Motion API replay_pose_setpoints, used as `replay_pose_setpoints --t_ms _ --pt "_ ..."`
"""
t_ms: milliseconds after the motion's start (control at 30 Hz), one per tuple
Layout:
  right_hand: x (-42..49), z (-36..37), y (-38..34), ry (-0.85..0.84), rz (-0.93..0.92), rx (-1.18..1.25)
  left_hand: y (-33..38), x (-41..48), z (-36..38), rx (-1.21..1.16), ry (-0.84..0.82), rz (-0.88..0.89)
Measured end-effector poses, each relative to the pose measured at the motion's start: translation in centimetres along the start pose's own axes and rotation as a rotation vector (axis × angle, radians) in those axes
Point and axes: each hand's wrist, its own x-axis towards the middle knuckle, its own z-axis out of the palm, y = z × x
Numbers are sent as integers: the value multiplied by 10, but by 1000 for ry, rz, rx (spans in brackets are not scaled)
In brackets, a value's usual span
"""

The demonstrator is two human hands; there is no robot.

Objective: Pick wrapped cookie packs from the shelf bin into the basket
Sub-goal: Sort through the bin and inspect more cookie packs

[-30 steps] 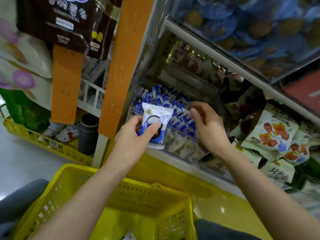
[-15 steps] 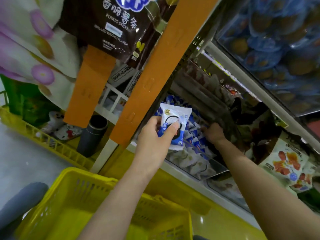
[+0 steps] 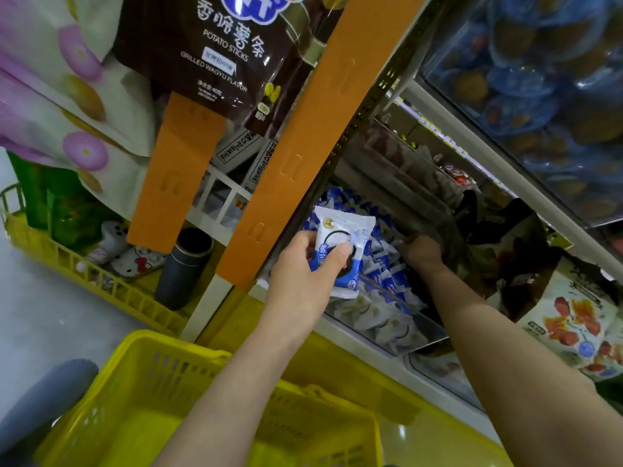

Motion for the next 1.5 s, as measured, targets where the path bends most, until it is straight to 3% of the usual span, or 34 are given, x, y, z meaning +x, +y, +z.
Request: replay_pose_setpoints --t_ms 233,367,433,533,600,667,733,900,1033,1300,1500 --pt "-39 -33 -16 373 -253 196 0 -4 3 18 3 22" --pt "-75 -60 -30 455 -342 410 -1 -8 4 11 0 -12" --pt "-99 -70 -35 342 -337 707 -1 -13 3 -28 1 -67" --pt "-138 -75 -38 -71 -310 1074 1 -22 1 -111 -31 -156" --pt "-160 -70 -39 -333 -296 1137 3 -28 0 -164 -143 -187" --pt "-178 -64 -37 -464 -315 1099 2 -33 0 -178 -215 -198" --pt "-188 -60 -36 -462 -368 1043 1 -37 -2 -164 -247 -160" --pt "-193 -60 -29 -264 -392 881 0 -39 -4 -228 -264 -136" --pt "-191 -54 -20 -436 -297 876 2 -37 -3 -274 -291 -146" --pt "-179 -60 -18 -542 -436 761 5 -32 -5 -243 -305 -125" --pt "-172 -60 -16 -483 -229 1159 7 -27 -6 -285 -209 -125"
